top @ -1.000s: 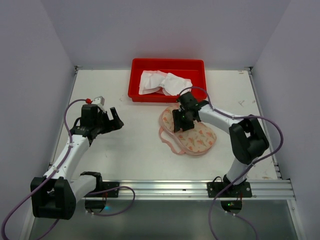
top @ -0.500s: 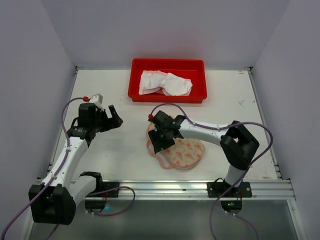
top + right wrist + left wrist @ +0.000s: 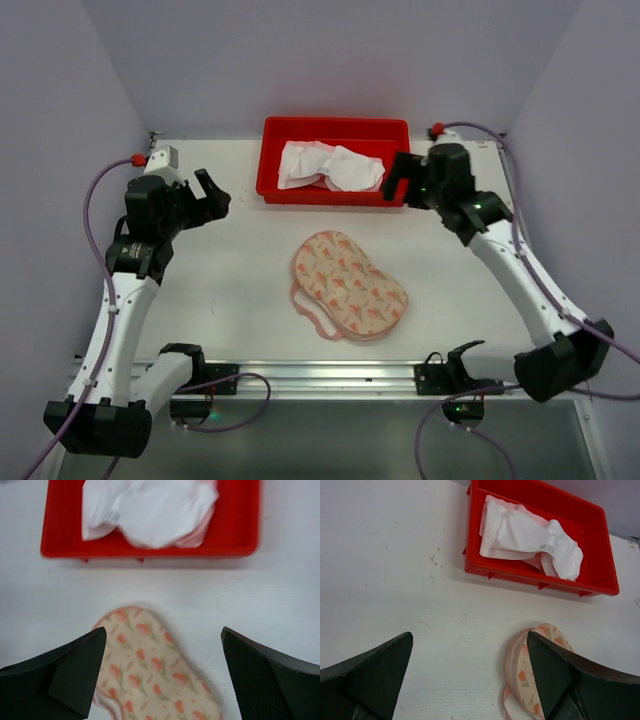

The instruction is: Unzip the laundry bag and remove the bra

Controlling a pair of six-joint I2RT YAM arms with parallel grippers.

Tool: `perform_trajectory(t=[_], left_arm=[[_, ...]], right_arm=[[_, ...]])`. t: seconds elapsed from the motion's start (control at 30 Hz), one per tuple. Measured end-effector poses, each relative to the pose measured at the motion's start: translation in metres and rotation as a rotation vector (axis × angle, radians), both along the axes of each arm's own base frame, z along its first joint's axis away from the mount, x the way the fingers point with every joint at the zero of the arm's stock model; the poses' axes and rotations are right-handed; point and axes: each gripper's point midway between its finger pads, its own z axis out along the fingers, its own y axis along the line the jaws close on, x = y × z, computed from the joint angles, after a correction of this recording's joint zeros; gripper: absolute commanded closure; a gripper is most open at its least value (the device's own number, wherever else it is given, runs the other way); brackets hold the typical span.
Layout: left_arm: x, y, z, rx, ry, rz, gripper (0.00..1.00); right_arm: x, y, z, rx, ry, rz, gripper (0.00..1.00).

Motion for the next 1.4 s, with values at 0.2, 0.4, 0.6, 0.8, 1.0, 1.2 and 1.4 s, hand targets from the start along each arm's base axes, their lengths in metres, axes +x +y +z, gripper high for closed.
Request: perform_trajectory(t=[0.2, 0.4, 0.6, 0.8, 1.0, 1.2, 1.4], left_arm=[[-0.006, 0.020, 0.037, 0.054, -0.077, 0.091, 0.00], [-0.039, 0.046, 0.106, 0.134, -0.257, 0.193, 0.00], [-0.094, 0.063, 0.175, 0.168, -0.469, 0.269, 0.00], [-0.128, 0.067, 0.203, 0.161, -0.572, 0.282, 0.00], [-0.135, 0.067, 0.198, 0.169, -0.555, 0.277, 0.00], [-0.140, 0.069, 0.197, 0.169, -0.555, 0.283, 0.00], [-0.141, 0.069, 0.197, 0.167, -0.559, 0.284, 0.00]], right_arm=[[-0.040, -0.131, 0.092, -0.008, -0.306, -0.363, 0.01], [-0.142, -0.174, 0.175, 0.062, -0.664, -0.457, 0.01], [-0.195, -0.185, 0.188, 0.095, -0.814, -0.449, 0.01], [-0.212, -0.188, 0.186, 0.073, -0.860, -0.427, 0.01], [-0.224, -0.189, 0.188, 0.059, -0.901, -0.410, 0.01], [-0.218, -0.184, 0.183, 0.045, -0.894, -0.377, 0.01], [-0.217, -0.179, 0.184, 0.051, -0.902, -0.351, 0.01]])
